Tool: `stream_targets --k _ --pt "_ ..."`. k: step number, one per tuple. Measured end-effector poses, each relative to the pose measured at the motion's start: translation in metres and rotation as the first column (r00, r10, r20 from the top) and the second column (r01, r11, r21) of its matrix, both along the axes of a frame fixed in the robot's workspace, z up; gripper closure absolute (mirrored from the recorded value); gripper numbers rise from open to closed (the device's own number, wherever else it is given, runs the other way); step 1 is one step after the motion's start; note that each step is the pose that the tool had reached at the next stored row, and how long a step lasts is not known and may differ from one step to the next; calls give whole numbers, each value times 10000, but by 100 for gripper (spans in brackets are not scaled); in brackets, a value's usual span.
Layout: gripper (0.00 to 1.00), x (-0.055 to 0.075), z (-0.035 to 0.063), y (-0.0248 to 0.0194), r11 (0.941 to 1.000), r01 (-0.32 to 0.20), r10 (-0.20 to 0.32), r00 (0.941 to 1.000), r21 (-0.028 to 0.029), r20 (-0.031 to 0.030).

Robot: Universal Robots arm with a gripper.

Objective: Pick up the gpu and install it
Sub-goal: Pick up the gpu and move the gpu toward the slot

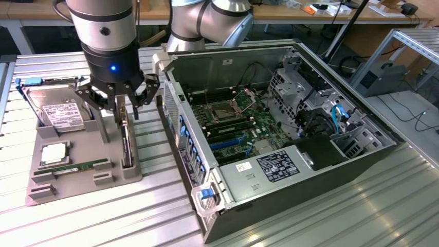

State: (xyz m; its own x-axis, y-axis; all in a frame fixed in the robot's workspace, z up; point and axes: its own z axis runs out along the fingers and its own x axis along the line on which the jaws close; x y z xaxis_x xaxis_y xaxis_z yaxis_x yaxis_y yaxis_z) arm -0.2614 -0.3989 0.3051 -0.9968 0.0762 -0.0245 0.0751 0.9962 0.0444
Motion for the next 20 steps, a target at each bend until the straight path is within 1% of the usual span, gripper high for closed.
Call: stream_targets --k 20 --pt "58 0 -99 0 10000 0 0 10000 0 0"
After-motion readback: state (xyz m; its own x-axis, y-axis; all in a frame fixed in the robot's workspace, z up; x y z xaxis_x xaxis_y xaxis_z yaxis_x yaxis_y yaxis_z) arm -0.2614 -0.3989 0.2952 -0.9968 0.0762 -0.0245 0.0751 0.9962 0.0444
